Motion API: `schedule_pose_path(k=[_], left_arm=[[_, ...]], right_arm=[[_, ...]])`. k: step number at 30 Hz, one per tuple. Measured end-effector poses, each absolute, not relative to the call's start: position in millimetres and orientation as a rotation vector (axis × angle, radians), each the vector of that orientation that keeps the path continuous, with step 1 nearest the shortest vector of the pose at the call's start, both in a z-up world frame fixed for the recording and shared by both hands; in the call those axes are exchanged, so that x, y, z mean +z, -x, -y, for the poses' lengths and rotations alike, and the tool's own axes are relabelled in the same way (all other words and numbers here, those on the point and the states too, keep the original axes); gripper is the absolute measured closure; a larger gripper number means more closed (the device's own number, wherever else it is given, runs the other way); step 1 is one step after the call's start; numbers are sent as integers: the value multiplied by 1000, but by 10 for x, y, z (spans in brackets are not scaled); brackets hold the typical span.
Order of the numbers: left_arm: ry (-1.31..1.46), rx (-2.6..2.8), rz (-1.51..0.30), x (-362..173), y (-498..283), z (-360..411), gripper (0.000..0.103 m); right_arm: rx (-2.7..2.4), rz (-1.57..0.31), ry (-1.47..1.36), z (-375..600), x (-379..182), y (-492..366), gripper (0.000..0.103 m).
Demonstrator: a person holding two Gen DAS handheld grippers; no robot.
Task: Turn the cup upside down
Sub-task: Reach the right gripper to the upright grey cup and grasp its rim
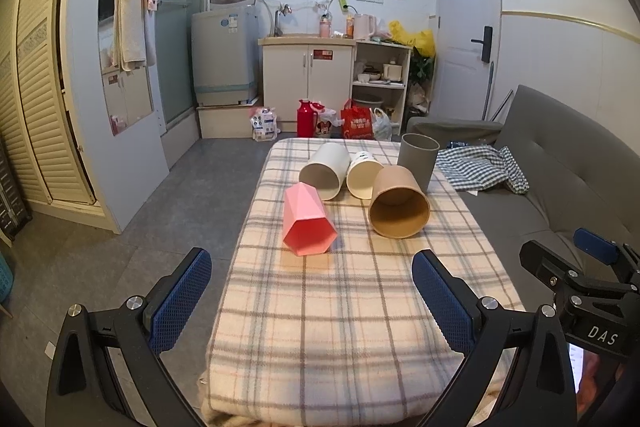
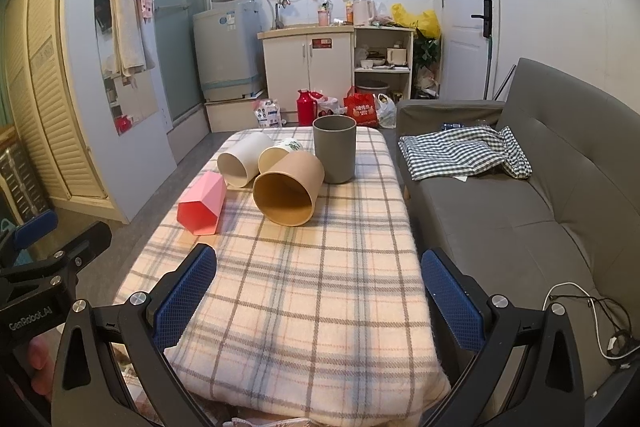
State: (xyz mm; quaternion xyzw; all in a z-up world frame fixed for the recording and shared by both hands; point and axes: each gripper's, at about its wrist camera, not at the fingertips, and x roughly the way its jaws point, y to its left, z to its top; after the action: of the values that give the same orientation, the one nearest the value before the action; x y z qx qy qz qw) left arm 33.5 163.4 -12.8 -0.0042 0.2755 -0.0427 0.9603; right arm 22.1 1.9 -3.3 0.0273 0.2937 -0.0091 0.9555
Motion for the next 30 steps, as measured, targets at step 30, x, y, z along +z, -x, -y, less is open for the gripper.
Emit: schedule_pose_path(k=[30], left_arm=[[-43, -46, -685, -484, -2568, -1332, 0]], right_arm=[[2, -763, -31, 314, -618, -3222, 7]])
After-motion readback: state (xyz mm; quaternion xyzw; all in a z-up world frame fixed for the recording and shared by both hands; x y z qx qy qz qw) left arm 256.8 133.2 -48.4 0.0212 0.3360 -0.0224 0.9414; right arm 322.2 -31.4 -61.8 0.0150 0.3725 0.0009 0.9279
